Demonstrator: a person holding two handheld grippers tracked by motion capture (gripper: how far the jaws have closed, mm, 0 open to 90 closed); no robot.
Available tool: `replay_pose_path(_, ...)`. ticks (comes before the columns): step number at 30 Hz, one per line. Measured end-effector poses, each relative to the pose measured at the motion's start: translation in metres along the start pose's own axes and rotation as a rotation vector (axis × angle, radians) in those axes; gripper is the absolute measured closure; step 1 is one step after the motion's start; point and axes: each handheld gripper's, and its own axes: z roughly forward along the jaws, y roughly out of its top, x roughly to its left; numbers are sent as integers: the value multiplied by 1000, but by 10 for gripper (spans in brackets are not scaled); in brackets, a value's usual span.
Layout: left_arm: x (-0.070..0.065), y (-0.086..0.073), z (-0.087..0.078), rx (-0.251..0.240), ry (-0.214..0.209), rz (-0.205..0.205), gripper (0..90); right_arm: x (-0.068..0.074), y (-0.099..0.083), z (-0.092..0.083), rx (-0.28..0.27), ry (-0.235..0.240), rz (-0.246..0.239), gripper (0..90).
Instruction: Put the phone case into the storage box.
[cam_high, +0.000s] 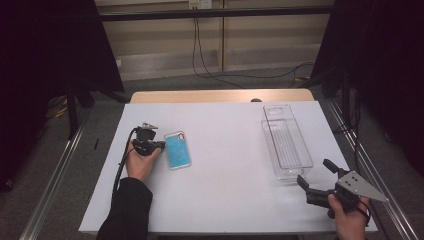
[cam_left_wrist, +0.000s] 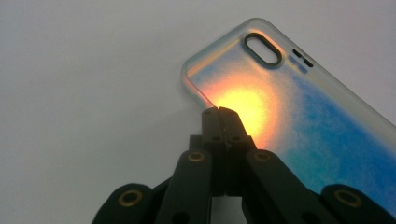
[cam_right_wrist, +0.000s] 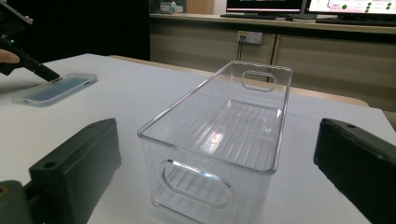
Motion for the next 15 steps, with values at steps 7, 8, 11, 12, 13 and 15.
replay_pose_path(7, 1, 2, 2, -4, -13, -9, 900, 0, 0, 0, 2, -1, 2, 0)
replay_pose_path(8, 1, 3, 3, -5, -15, -14, 900, 0, 0, 0, 1, -2, 3, 0)
replay_pose_path(11, 1, 5, 5, -1, -9, 1, 900, 0, 0, 0, 1, -1, 2, 0)
replay_pose_path(12, 0, 6, 6, -4, -5, 3, 900, 0, 0, 0, 1, -1, 2, 0)
replay_pose_path(13, 0, 6, 6, 0, -4, 7, 900, 0, 0, 0, 1, -1, 2, 0)
replay_pose_path(15, -2, 8, 7, 0, -1, 7, 900, 0, 0, 0, 0, -1, 2, 0)
